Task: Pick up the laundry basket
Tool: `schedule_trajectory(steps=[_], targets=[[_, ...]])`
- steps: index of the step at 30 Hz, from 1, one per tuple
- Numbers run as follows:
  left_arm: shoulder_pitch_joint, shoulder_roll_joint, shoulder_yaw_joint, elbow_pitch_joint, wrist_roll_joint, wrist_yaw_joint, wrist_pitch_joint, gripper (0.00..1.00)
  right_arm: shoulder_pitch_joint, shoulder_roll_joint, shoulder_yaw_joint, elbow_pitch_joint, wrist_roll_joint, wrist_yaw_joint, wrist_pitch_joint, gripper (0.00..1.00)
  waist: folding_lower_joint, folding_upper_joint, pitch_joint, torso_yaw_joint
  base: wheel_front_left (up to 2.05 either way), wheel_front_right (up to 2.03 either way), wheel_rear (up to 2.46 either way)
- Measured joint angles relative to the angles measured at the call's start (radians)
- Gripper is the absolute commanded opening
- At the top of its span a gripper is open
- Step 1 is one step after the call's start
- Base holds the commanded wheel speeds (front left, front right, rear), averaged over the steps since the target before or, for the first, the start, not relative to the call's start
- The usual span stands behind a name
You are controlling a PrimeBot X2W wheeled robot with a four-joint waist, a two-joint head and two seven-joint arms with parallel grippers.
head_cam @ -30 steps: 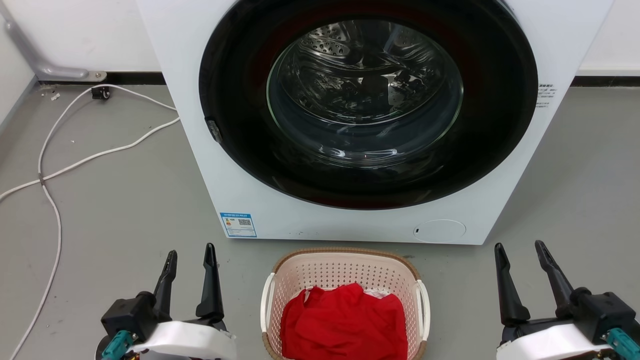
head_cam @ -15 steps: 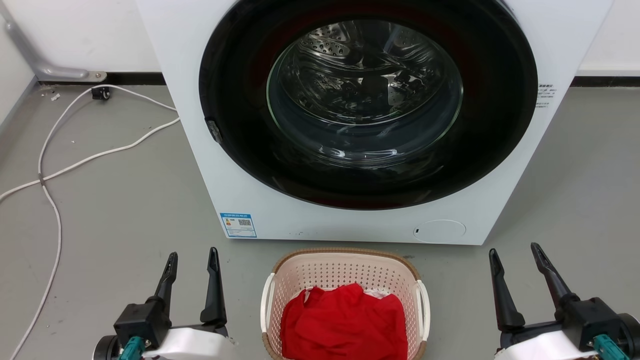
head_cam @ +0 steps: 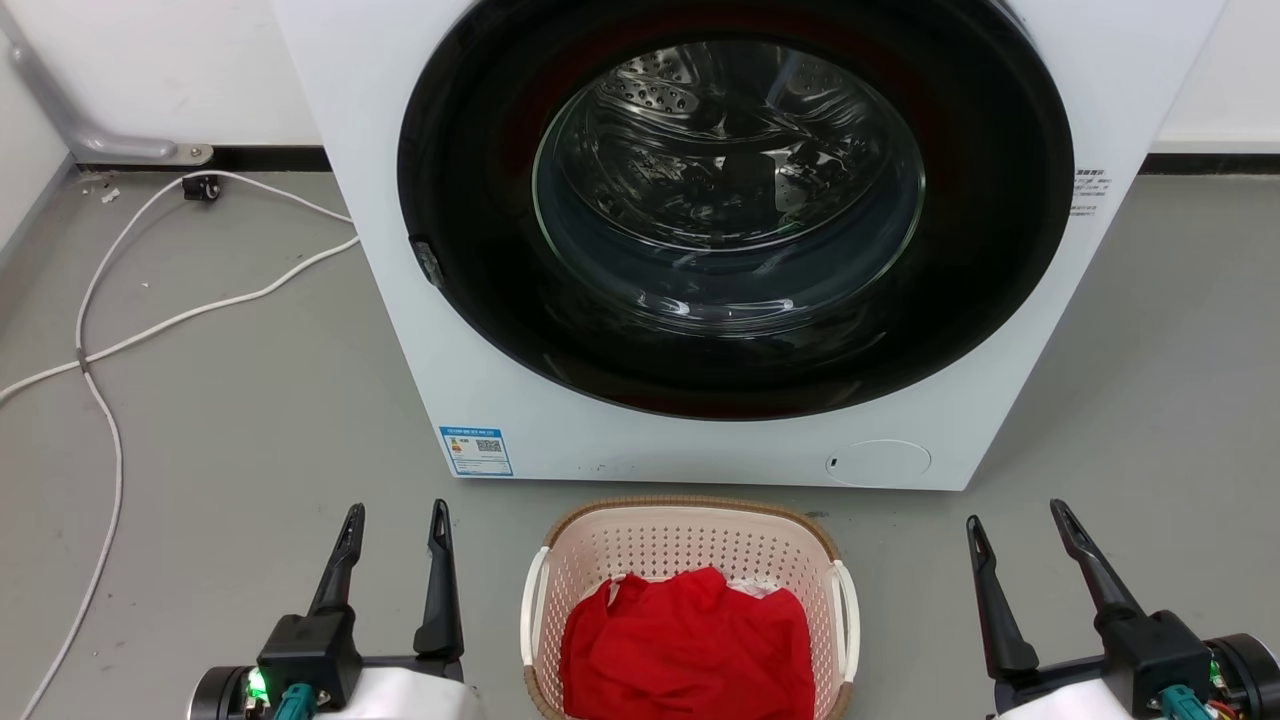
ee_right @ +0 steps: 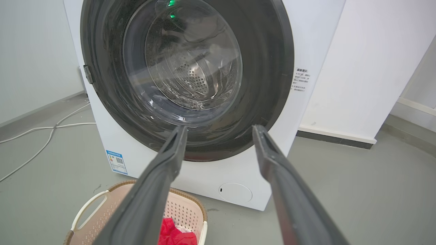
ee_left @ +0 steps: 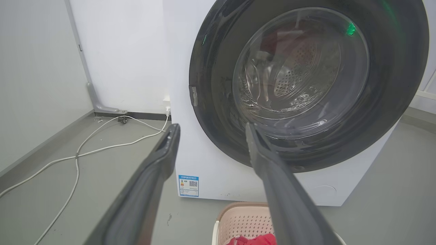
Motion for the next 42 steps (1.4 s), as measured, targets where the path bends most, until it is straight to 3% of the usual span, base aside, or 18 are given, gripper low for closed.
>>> schedule_trajectory(steps=[28,33,42], targets=[[-0.009,0.000,0.000,0.022,-0.006,0.001,-0.004,1.00,-0.014,0.000,0.012,0.005,-0.012,0.000,-0.003,1.00,0.0000,0.0000,0.021,0.002,0.00,0.00,0.00],[-0.079,0.000,0.009,0.096,-0.008,-0.029,-0.004,1.00,-0.089,0.000,0.036,0.055,-0.038,0.000,-0.003,1.00,0.0000,0.0000,0.056,0.000,0.00,0.00,0.00],[-0.283,0.000,0.009,0.374,0.013,-0.094,-0.004,1.00,-0.257,0.000,0.079,0.285,-0.075,0.000,-0.003,1.00,0.0000,0.0000,0.165,-0.005,0.00,0.00,0.00]])
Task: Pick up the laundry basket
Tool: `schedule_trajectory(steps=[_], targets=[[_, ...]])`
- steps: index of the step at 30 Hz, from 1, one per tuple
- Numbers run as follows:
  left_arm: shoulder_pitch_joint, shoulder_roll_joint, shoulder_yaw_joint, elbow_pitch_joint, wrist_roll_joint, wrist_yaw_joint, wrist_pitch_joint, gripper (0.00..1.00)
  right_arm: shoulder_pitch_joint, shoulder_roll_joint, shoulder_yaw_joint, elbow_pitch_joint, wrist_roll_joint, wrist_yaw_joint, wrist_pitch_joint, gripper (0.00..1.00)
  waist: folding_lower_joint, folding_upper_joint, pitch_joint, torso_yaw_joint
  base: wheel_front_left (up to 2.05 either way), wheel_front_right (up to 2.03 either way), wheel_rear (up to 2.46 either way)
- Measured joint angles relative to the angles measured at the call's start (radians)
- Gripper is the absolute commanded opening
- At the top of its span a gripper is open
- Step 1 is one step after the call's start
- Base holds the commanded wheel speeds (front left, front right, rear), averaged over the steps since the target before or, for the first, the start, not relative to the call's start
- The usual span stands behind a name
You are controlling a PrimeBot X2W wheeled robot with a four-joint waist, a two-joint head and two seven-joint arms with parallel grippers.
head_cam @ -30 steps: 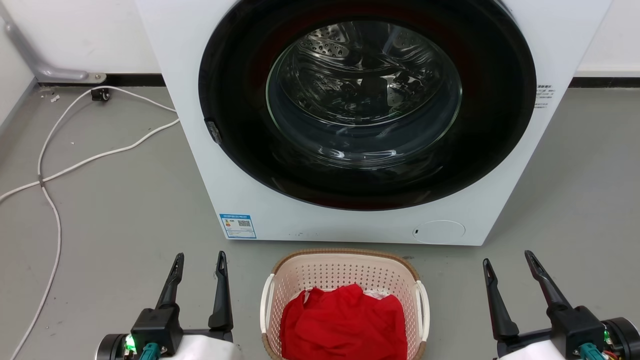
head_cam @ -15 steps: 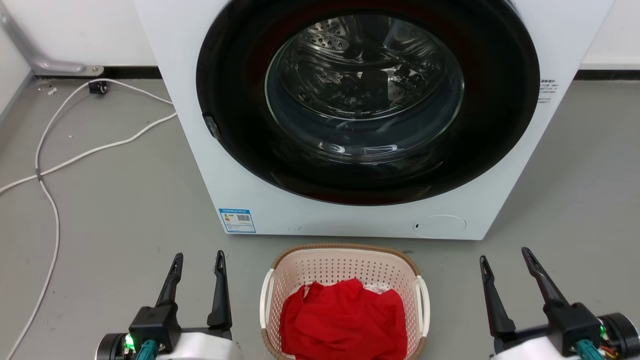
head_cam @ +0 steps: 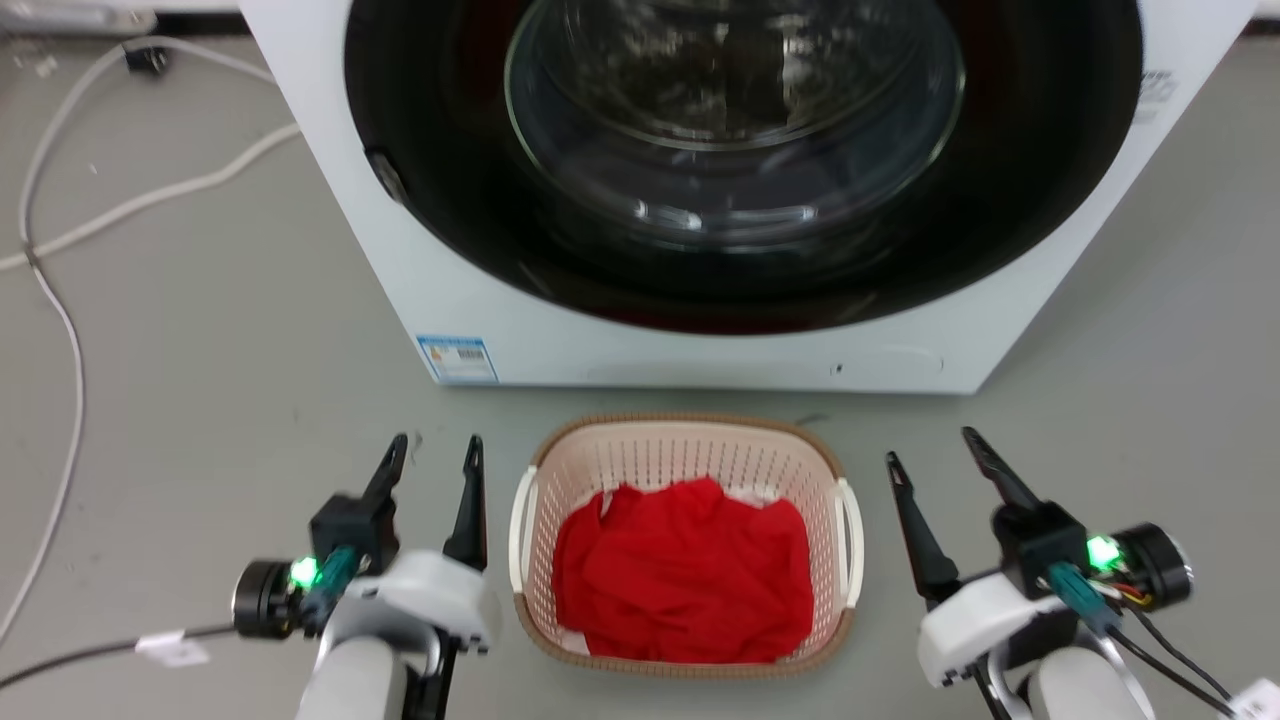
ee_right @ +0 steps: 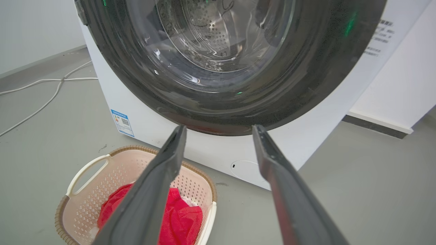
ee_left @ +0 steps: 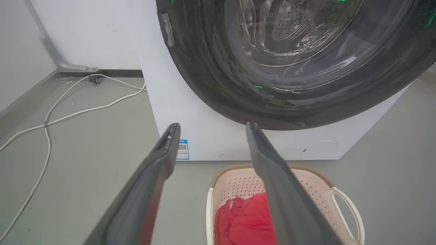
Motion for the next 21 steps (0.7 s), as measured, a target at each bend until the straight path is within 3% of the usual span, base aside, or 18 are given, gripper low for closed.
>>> schedule_trajectory(steps=[5,16,21], targets=[[-0.143,0.008,-0.014,0.167,0.021,-0.024,0.000,1.00,-0.129,0.000,0.036,0.145,-0.011,0.000,0.000,1.00,0.0001,0.0000,0.084,-0.002,0.00,0.00,0.00],[-0.428,0.054,-0.073,0.582,0.042,-0.056,0.014,1.00,-0.428,0.000,0.109,0.601,-0.049,0.000,0.019,1.00,0.0002,-0.0001,0.273,-0.017,0.00,0.00,0.00],[-0.540,0.064,-0.102,0.700,0.038,-0.065,0.042,1.00,-0.563,0.001,0.153,0.728,-0.031,0.000,0.056,1.00,0.0002,-0.0001,0.356,-0.026,0.00,0.00,0.00]])
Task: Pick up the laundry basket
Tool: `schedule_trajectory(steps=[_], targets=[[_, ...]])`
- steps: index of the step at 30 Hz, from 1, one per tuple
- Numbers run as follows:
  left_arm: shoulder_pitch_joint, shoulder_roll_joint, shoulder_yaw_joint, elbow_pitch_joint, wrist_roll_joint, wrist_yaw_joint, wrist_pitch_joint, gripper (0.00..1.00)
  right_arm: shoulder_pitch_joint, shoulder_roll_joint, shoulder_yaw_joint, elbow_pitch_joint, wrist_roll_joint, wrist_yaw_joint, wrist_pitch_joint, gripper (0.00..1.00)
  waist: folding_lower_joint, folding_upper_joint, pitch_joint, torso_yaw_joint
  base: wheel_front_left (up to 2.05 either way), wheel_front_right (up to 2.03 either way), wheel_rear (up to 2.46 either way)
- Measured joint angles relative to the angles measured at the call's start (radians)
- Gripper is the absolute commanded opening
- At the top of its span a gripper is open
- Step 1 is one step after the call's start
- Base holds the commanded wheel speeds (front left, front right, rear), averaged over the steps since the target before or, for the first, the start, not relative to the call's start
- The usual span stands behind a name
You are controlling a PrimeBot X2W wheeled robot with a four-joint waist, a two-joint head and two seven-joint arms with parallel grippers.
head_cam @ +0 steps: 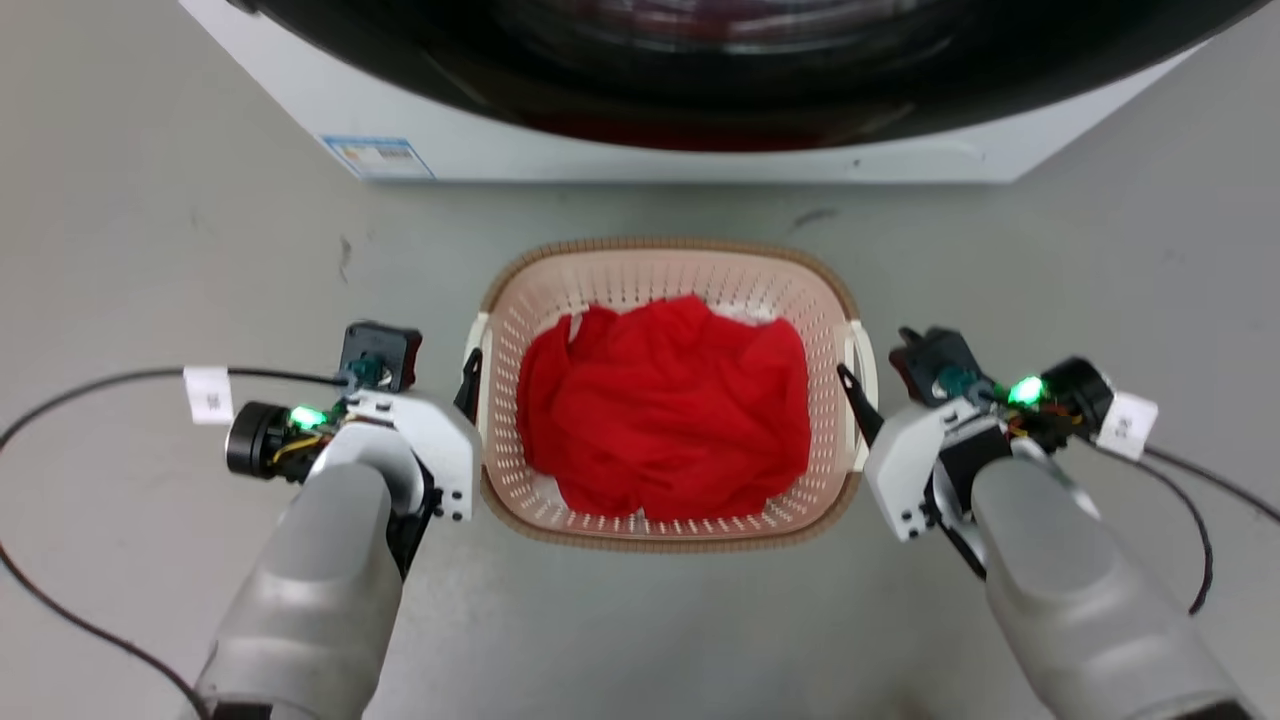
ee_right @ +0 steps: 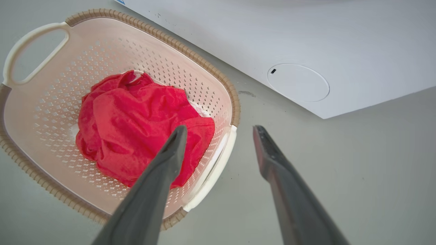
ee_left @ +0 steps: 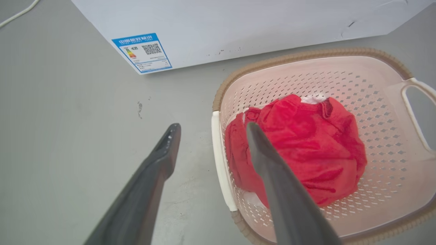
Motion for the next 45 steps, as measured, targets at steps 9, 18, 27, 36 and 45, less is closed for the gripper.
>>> schedule_trajectory(steps=[9,18,27,36,45], targets=[[-0.128,0.005,-0.070,0.108,-0.041,-0.005,0.080,1.00,-0.150,0.000,0.116,0.137,0.093,0.000,0.087,1.00,0.0000,0.0000,0.142,-0.009,0.00,0.00,0.00],[-0.200,0.013,-0.149,0.132,-0.097,-0.005,0.128,1.00,-0.235,-0.001,0.195,0.180,0.180,0.000,0.138,1.00,-0.0001,0.0000,0.256,-0.017,0.00,0.00,0.00],[-0.244,0.025,-0.214,0.142,-0.135,-0.005,0.154,1.00,-0.281,0.000,0.250,0.189,0.230,0.000,0.152,1.00,-0.0001,0.0000,0.341,-0.023,0.00,0.00,0.00],[-0.252,0.024,-0.267,0.149,-0.169,-0.005,0.169,0.00,-0.304,0.000,0.254,0.213,0.242,0.000,0.145,0.00,-0.0001,0.0000,0.366,-0.018,0.00,0.00,0.00],[-0.232,0.011,-0.311,0.154,-0.228,-0.005,0.188,0.00,-0.288,-0.002,0.265,0.224,0.254,-0.002,0.143,0.00,-0.0002,0.0000,0.307,-0.014,0.00,0.00,0.00]])
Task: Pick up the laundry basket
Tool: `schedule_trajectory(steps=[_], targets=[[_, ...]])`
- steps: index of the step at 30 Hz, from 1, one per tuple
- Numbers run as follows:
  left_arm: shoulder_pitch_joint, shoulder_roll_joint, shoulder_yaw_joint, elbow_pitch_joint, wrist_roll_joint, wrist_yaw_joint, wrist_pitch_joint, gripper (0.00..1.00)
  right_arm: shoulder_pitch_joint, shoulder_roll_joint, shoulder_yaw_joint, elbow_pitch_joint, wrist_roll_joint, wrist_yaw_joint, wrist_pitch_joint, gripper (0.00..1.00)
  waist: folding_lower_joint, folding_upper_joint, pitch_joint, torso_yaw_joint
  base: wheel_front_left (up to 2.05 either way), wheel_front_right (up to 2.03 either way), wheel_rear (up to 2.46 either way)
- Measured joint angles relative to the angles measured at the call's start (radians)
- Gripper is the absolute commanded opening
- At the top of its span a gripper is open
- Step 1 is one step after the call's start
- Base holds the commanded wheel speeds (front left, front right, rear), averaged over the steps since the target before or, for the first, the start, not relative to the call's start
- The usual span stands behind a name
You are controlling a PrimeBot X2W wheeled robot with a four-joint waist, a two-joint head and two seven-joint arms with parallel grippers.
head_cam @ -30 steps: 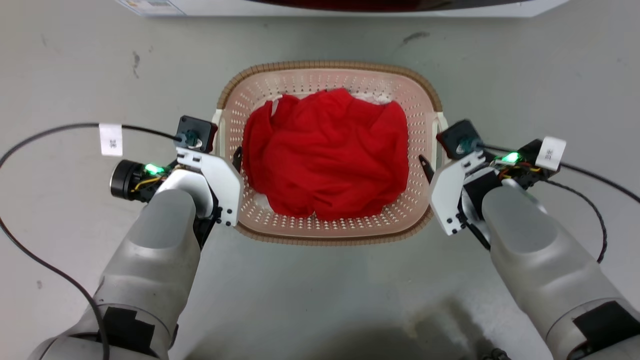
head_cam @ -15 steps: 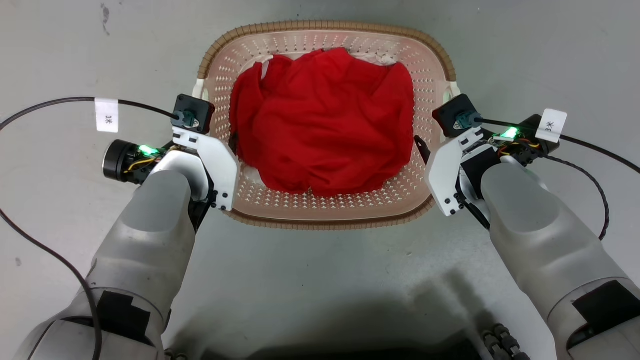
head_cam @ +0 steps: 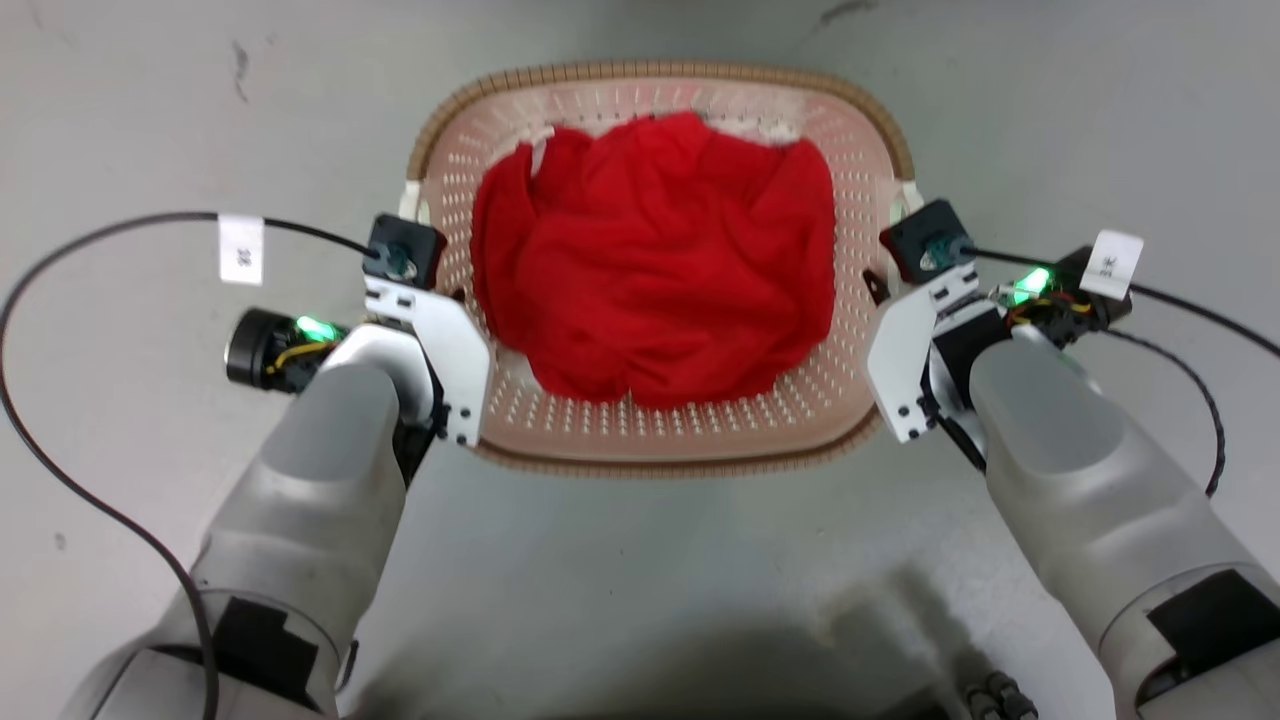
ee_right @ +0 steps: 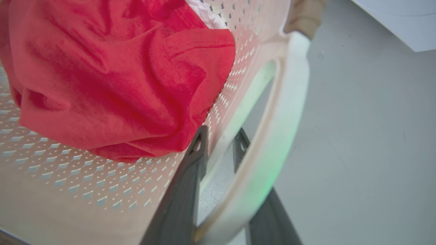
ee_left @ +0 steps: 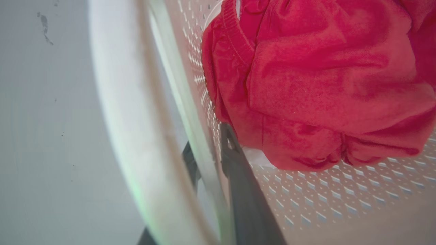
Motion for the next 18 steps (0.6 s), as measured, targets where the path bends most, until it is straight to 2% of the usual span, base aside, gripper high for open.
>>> schedule_trajectory(steps=[18], targets=[[0.184,-0.001,-0.135,-0.028,-0.179,0.001,0.101,0.00,0.151,-0.007,0.161,-0.020,0.165,0.000,0.104,0.00,-0.0001,0.0000,-0.272,0.021,0.00,0.00,0.00]])
